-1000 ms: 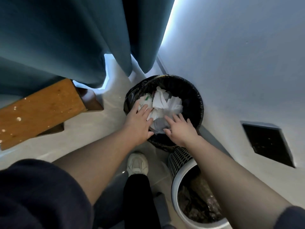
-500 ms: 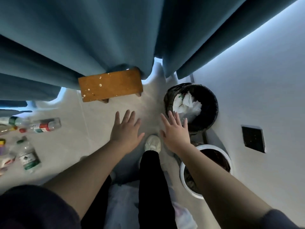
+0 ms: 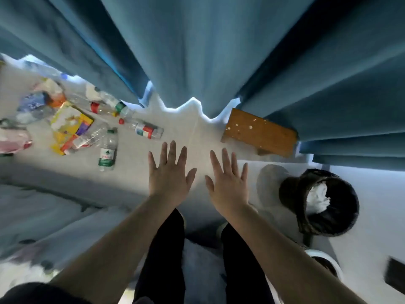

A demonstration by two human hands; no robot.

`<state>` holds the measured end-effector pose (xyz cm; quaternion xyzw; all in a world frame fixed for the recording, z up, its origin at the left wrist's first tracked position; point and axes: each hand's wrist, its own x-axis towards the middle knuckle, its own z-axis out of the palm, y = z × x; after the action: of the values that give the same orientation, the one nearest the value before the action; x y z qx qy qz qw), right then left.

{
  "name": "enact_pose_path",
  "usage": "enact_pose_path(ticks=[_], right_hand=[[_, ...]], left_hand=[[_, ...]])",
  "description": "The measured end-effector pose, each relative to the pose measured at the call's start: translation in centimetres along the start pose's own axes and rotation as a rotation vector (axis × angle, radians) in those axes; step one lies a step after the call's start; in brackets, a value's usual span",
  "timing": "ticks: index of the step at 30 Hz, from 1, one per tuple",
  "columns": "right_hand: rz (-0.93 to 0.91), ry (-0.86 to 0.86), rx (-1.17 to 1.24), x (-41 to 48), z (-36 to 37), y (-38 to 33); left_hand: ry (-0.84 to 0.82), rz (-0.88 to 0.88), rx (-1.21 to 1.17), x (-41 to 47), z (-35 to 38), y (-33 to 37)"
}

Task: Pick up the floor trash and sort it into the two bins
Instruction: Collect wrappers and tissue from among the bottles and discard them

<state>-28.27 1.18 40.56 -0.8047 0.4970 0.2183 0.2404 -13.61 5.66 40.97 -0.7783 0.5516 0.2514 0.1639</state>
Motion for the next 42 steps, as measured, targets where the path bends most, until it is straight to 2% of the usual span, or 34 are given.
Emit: enact_pose_path(ticks=[5,10,19,24,27,31,35,42], right_hand=[[-0.116,-0.032,-0.122,2.8,0.1,-11.4],[-0.225,-0.069,-0.219,5.8,-0.5,-20.2],[-0.394,-0.156,-0.329,12.7,-2.2,-31.1],[-0.442,-0.221,-0.394,18.6,-1.8,-35.5],[-0.488,-0.249,-0.456,23.5,-1.5,-37.8],[-0.502,-0.263,-0.563,29.5,-0.9,-40.9],[-0.485,-0.288,-0.606,34.8,1.9,-44.0],[-0.313,-0.287,-0.517,45.3,10.1,-48.6]], left_hand=[[-0.007,-0.161,-0.093,-1.9,0.6,-12.3],[-0.038,-0.296,-0.194,-3.5,1.2,-21.4],[-0.096,-0.528,-0.416,-2.6,1.2,-31.9],[-0.182,-0.644,-0.531,0.1,2.7,-37.2],[-0.223,-0.769,-0.679,2.5,4.3,-40.6],[-0.228,-0.876,-0.839,6.2,6.2,-44.4],[-0.206,-0.882,-0.921,10.5,8.7,-48.0],[-0.258,-0.832,-0.815,19.3,19.1,-56.0]])
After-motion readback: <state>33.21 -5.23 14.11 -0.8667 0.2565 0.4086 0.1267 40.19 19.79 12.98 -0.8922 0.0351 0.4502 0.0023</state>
